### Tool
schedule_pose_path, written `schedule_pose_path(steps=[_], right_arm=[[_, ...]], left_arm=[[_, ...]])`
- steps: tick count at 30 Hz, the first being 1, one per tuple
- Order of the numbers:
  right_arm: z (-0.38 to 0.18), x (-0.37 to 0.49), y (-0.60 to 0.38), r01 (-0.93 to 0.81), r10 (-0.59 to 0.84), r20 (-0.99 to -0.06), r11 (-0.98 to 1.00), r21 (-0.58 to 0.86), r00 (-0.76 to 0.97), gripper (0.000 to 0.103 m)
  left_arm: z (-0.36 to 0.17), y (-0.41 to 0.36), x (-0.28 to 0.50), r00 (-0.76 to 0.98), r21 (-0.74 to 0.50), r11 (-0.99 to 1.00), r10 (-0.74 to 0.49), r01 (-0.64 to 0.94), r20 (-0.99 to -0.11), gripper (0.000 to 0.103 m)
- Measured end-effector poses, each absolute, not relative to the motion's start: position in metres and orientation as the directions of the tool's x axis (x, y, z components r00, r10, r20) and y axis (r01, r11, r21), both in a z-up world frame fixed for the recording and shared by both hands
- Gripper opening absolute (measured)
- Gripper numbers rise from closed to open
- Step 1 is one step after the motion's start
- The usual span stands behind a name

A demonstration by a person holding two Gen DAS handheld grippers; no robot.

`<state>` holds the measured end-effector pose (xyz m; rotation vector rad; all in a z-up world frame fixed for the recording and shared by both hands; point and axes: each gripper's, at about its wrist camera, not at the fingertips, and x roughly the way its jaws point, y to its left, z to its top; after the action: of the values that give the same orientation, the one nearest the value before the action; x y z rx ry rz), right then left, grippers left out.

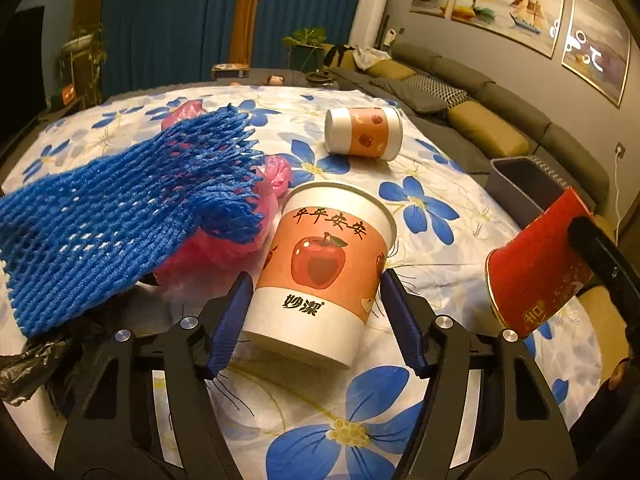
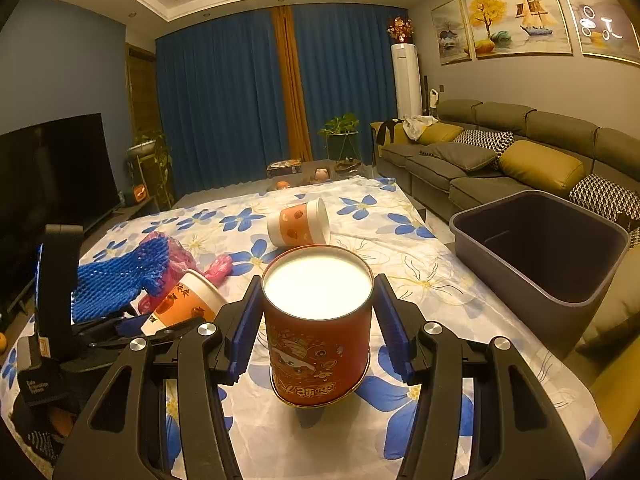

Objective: Collect trash
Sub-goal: 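Grasp the red tin can with the right tool while the left tool grasps the apple-print paper cup, then carry the tin and apple-print cup over the grey bin and open both tools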

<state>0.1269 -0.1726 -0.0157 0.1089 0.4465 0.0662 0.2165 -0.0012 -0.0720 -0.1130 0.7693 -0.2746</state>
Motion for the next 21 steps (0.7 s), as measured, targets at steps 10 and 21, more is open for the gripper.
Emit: schedule_pose_path(steps=[10, 21], right_arm=[[-0.013, 0.126, -0.17, -0.041, 0.08, -0.428, 0.994, 0.1, 0.9, 0.054], [-0.004, 0.116, -0.175, -0.037, 0.07, -0.406, 0.996, 0.086, 0.911, 0.054]], left_arm=[[-0.06, 0.005, 0.198, 0.725, -0.241, 0.95, -0.308, 0.2, -0.615, 0.06], [-0.035, -0.002, 0.163, 0.777, -0.246, 0.946, -0.314, 0.209, -0.546, 0.06]])
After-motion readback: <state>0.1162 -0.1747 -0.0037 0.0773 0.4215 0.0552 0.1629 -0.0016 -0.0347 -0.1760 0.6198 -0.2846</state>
